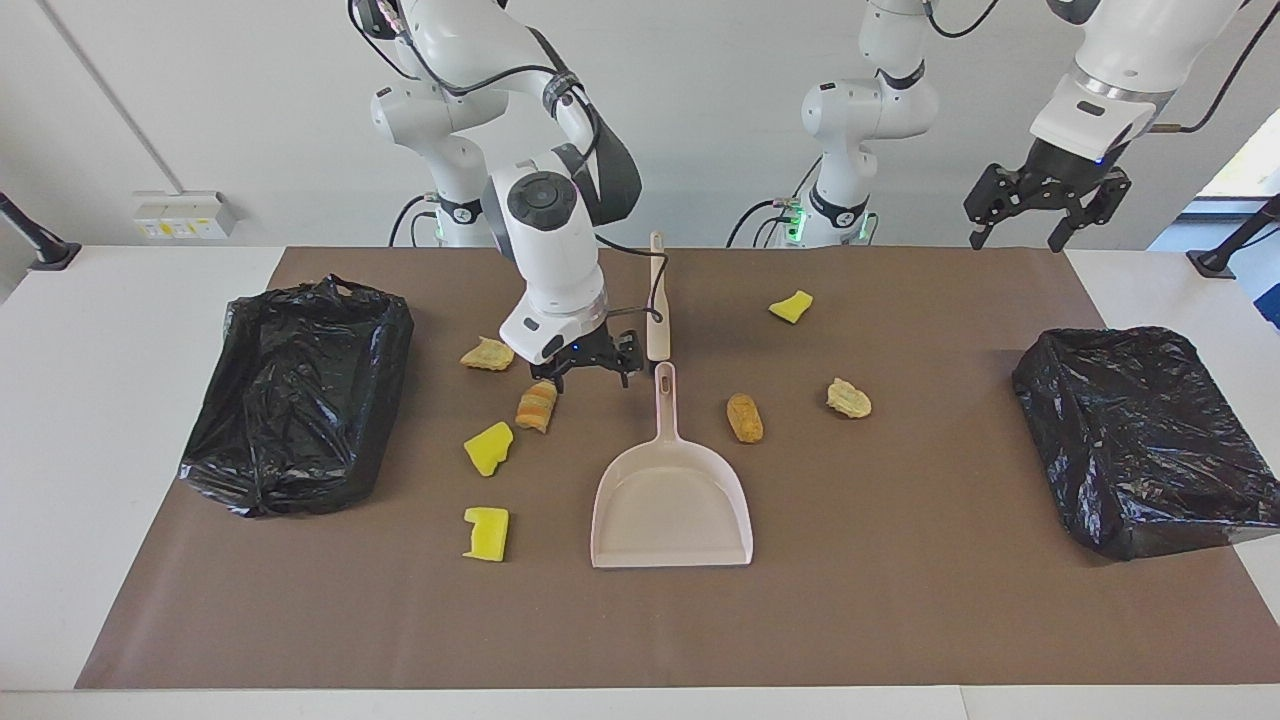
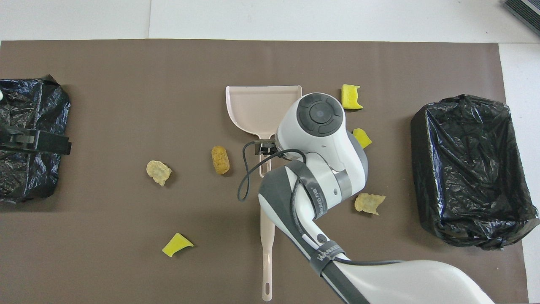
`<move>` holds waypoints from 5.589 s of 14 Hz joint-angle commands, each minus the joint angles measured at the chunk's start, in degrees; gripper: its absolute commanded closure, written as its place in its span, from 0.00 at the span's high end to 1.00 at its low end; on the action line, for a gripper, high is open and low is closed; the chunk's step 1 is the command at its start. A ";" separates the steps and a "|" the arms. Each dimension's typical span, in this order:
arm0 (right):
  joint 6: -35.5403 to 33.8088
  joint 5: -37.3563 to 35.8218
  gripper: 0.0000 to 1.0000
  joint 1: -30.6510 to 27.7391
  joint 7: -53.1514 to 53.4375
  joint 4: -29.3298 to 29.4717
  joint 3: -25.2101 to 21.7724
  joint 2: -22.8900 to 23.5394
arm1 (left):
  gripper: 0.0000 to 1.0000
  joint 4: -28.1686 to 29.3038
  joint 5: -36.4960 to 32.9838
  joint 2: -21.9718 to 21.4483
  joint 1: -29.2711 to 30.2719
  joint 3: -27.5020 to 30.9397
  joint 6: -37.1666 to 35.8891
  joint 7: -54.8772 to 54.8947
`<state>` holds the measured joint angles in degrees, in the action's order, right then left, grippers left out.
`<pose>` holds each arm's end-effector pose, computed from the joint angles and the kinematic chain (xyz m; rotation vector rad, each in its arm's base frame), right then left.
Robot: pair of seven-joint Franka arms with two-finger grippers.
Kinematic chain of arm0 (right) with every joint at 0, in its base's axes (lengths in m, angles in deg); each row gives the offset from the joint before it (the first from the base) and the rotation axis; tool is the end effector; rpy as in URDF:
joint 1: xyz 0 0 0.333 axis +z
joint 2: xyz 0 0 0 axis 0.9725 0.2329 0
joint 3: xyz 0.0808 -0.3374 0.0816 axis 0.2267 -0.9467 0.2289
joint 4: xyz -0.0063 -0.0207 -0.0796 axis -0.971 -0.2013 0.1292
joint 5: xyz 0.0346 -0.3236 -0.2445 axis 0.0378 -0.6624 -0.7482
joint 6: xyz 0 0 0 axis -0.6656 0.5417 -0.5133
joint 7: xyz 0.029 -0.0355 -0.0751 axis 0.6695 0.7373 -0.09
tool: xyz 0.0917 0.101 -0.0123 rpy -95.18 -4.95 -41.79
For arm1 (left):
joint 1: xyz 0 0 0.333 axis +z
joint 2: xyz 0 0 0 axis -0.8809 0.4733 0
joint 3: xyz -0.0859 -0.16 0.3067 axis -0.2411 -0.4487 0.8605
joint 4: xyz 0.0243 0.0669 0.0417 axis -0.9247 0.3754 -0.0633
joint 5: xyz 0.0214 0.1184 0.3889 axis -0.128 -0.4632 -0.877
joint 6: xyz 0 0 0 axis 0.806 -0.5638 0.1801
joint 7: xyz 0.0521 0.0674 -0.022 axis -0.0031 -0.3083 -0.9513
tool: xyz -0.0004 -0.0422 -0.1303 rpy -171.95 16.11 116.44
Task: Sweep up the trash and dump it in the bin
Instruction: 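Reach the right gripper to the dustpan handle and grasp it, then lift the dustpan with the right gripper while the left gripper reaches forward, then grasp the beige brush handle with the left gripper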
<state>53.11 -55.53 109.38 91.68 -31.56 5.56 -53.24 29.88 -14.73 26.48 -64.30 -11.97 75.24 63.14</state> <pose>0.5986 0.3697 0.3838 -3.0482 -0.0050 0.0064 0.5357 -0.0708 0.6809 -3.1227 0.2425 -0.0756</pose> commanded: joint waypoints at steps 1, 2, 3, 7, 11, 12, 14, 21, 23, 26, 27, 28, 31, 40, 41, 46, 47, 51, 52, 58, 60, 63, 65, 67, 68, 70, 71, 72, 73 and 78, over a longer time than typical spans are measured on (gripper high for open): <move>1.75 0.75 1.00 0.46 0.66 2.13 -0.22 2.66 | 1.00 1.27 -0.06 -1.13 -0.18 0.44 0.63 -0.30; 1.84 0.84 1.00 0.81 0.66 2.13 -0.14 2.92 | 1.00 1.27 -0.06 -1.13 -0.26 0.44 0.81 -0.21; 2.01 0.84 1.00 1.25 0.57 2.13 -0.14 2.92 | 1.00 1.10 -0.06 -1.13 -0.26 0.44 0.81 -0.38; 4.20 1.54 1.00 1.95 0.04 1.69 0.04 3.27 | 1.00 1.36 0.03 -1.22 -0.35 0.26 -0.25 -0.21; 4.12 1.45 0.96 2.39 -1.02 -1.03 0.04 2.75 | 1.00 1.54 -0.06 -1.22 0.44 0.44 0.37 0.85; 4.12 1.45 0.89 2.39 -1.10 -1.47 0.04 2.57 | 1.00 1.54 -0.06 -1.22 0.44 0.53 0.28 0.76; 3.86 1.45 0.55 2.39 -1.28 -1.74 0.04 2.48 | 1.00 1.80 -0.06 -1.57 0.35 0.53 0.02 0.85; 4.47 2.06 0.00 1.07 -8.72 -0.69 0.04 2.83 | 1.00 1.80 -0.06 -1.57 -0.44 0.35 0.02 0.76; 4.48 1.98 0.00 -0.49 -14.60 0.19 -0.31 2.48 | 1.00 1.80 -0.06 -1.65 -0.53 -0.34 -0.16 0.67; 2.99 2.33 0.00 -4.27 -27.95 0.11 -0.31 -0.06 | 1.00 2.07 -0.06 -1.92 -1.57 -1.49 -0.16 0.67; 1.85 2.24 0.00 -6.03 -31.74 -0.07 -0.31 -1.02 | 1.00 2.24 -0.06 -2.01 -2.02 -1.49 -0.16 0.67; 0.19 2.16 0.00 -7.70 -35.78 0.02 -0.31 -1.82 | 1.00 2.68 -0.06 -2.27 -2.11 -1.49 -0.16 0.67; -2.72 1.28 0.00 -11.92 -45.02 0.02 -0.31 -3.75 | 1.00 8.55 0.03 -5.34 -5.09 -1.84 0.02 -0.29; -4.93 -1.00 0.00 -19.31 -66.21 0.10 -0.57 -4.29 | 1.00 26.39 3.44 -12.38 -17.12 -2.02 4.57 -11.60; -4.93 -1.88 0.00 -20.19 -67.97 0.19 -0.49 -4.20 | 1.00 28.59 3.63 -12.29 -19.58 -2.02 8.07 -14.77; -4.76 -7.86 0.00 -21.16 -75.71 0.19 -0.49 -3.93 | 1.00 35.19 4.86 -10.28 -33.46 -2.02 21.44 -30.33; -4.14 -8.65 0.00 -21.25 -76.50 0.19 -0.49 -3.93 | 1.00 35.46 4.86 -8.96 -36.36 -2.02 23.55 -32.79; -4.23 -9.71 0.00 -21.16 -77.74 0.19 -0.40 -3.93 | 1.00 35.90 4.86 1.93 -44.90 -2.02 34.36 -42.64; -4.23 -9.80 0.00 -21.16 -77.74 0.19 -0.40 -3.93 | 1.00 36.60 4.86 3.25 -46.57 -1.93 35.34 -42.83; -4.14 -9.80 0.00 -21.16 -77.92 0.02 -0.40 -3.93 | 0.86 43.37 4.86 2.04 -48.78 -2.02 36.93 -42.83; -4.14 -9.71 0.00 -21.16 -78.62 0.02 -0.40 -3.93 | 0.75 43.81 4.86 2.04 -49.39 -2.02 36.93 -43.18; -4.05 -9.71 0.00 -21.16 -78.71 -0.07 -0.40 -3.93 | 0.15 43.90 4.86 2.04 -49.40 -1.93 36.06 -43.10; -4.05 -9.71 0.00 -21.16 -78.71 -0.07 -0.40 -3.93 | 0.00 43.29 4.86 2.04 -48.52 -1.50 35.35 -43.10; -4.05 -9.71 0.00 -21.16 -78.71 -0.07 -0.40 -3.93 | 0.00 41.63 4.86 1.16 -45.54 -1.14 33.17 -44.84; -4.05 -9.62 0.00 -21.16 -78.71 -0.07 -0.40 -3.93 | 0.00 39.96 4.08 0.64 -43.88 -1.05 29.93 -47.73; -4.22 -9.54 0.00 -21.25 -78.71 0.02 -0.40 -3.93 | 0.00 39.24 1.80 -2.77 -39.76 -1.14 24.48 -48.46; -4.57 -9.45 0.00 -20.99 -78.54 0.02 -0.40 -4.02 | 0.00 39.33 1.17 -4.54 -36.94 -1.14 22.45 -48.46; -4.93 -9.36 0.00 -20.46 -78.53 -0.07 -0.31 -4.02 | 0.00 39.33 1.08 -4.90 -34.31 -1.14 20.34 -48.46; -5.71 -9.79 0.00 -19.85 -78.71 -0.24 -0.05 -4.02 | 0.00 39.85 0.91 -4.99 -30.71 -1.14 19.54 -48.46; -10.54 -11.91 0.00 -15.63 -87.22 -1.30 0.48 -3.49 | 0.00 42.23 -4.18 -4.21 -15.24 -1.23 23.82 -48.46</move>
<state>44.09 -66.34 94.01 8.10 -32.22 5.46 -56.07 70.56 -16.48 22.61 -83.95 -12.28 96.50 15.70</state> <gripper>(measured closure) 0.678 0.744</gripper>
